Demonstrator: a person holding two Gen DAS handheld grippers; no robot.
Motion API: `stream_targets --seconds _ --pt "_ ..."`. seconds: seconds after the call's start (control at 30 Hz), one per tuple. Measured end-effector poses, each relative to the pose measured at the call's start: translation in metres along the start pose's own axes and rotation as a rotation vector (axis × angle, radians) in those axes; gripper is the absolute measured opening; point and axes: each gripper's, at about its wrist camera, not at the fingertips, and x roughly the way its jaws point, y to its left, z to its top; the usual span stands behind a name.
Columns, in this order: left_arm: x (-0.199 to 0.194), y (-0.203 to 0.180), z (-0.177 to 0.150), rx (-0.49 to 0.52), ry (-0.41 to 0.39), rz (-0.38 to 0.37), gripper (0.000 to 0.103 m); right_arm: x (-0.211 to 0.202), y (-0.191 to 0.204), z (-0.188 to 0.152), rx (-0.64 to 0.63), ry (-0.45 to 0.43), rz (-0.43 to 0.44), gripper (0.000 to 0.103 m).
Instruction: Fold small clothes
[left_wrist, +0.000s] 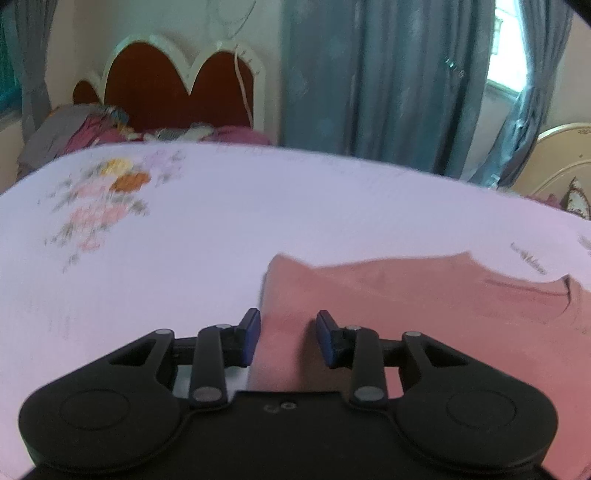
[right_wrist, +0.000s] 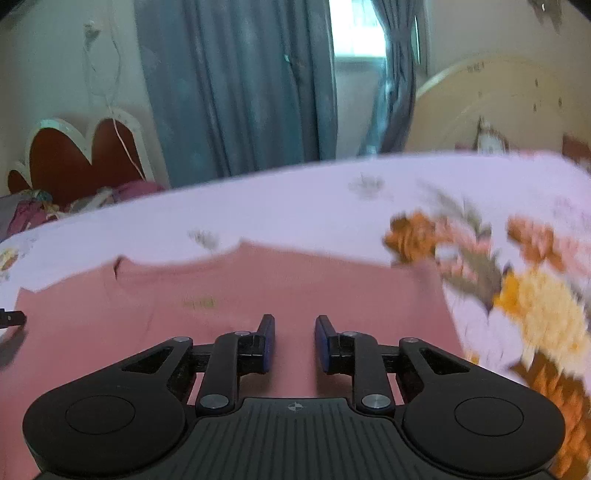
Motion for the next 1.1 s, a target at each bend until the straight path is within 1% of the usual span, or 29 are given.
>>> stream_targets --seconds 0.07,0.17,0.2,0.27,0.33,0.47,0.6,0.7,0.8,0.93,1.1 --pt "0.001 -0.008 0.002 0.021 -0.002 -0.014 0.033 0.004 0.011 0.004 -0.033 0.010 0.022 0.024" --pt "0.013 -0.016 0.000 0.038 0.032 -0.012 0.033 0.018 0.026 -0.001 -0.081 0.055 0.048 0.024" --pt "0.019 -0.017 -0.003 0.043 0.049 -0.004 0.034 0.024 0.028 -0.004 -0.092 0.075 0.044 0.024" --pt "0.020 -0.018 -0.006 0.060 0.037 0.004 0.035 0.039 0.027 -0.014 -0.106 0.122 0.009 0.024" --pt "0.020 -0.020 -0.007 0.078 0.034 0.011 0.035 0.043 0.022 -0.018 -0.108 0.109 0.012 0.025" --pt "0.021 -0.021 -0.007 0.086 0.038 0.014 0.035 0.043 0.025 -0.019 -0.147 0.115 0.002 0.025" --pt "0.018 -0.023 -0.005 0.095 0.058 0.023 0.035 0.041 0.024 -0.016 -0.134 0.130 0.008 0.026" --pt "0.011 -0.025 -0.005 0.096 0.067 0.030 0.034 0.024 0.026 -0.010 -0.108 0.108 0.037 0.026" --pt "-0.003 -0.025 -0.010 0.094 0.060 0.032 0.034 0.009 0.033 -0.009 -0.114 0.088 0.064 0.026" --pt "-0.027 -0.031 -0.017 0.095 0.048 -0.001 0.035 -0.007 0.043 -0.015 -0.138 0.081 0.096 0.026" --pt "-0.056 -0.046 -0.032 0.125 0.040 -0.055 0.038 -0.015 0.050 -0.031 -0.173 0.113 0.130 0.026"
